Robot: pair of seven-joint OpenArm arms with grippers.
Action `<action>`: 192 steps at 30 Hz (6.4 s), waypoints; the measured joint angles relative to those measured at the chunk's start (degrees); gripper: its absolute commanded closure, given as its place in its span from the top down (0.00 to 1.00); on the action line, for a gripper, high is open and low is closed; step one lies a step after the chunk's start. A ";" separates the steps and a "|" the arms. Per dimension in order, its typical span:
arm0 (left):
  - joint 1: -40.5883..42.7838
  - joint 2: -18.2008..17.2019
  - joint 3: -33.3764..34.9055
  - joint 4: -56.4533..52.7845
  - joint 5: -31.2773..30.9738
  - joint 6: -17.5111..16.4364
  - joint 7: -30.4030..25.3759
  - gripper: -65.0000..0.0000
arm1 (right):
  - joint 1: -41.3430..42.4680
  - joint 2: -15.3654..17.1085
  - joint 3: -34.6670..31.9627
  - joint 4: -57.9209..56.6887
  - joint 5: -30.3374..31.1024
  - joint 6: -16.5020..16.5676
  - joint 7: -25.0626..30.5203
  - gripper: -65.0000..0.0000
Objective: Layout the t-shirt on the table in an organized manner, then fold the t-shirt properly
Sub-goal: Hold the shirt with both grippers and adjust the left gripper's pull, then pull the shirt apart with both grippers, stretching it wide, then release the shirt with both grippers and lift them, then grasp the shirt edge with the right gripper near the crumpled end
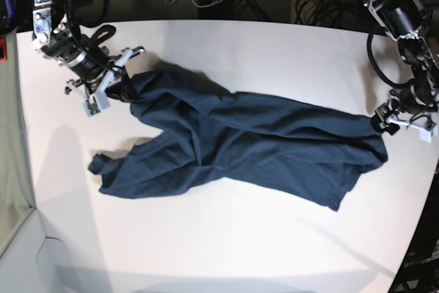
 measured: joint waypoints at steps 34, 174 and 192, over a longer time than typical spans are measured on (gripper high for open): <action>-3.80 -1.31 11.65 -8.46 7.17 0.00 -15.30 0.50 | -0.63 0.11 0.15 0.00 0.00 0.00 0.17 0.00; -13.97 -5.81 18.14 -22.58 18.32 0.35 -20.59 0.41 | 3.85 -1.38 16.20 7.13 0.28 14.56 -13.90 0.59; -10.25 -0.66 17.59 -13.33 18.05 0.00 -16.52 0.41 | 22.43 -5.75 3.13 -12.61 -1.29 14.51 -20.06 0.59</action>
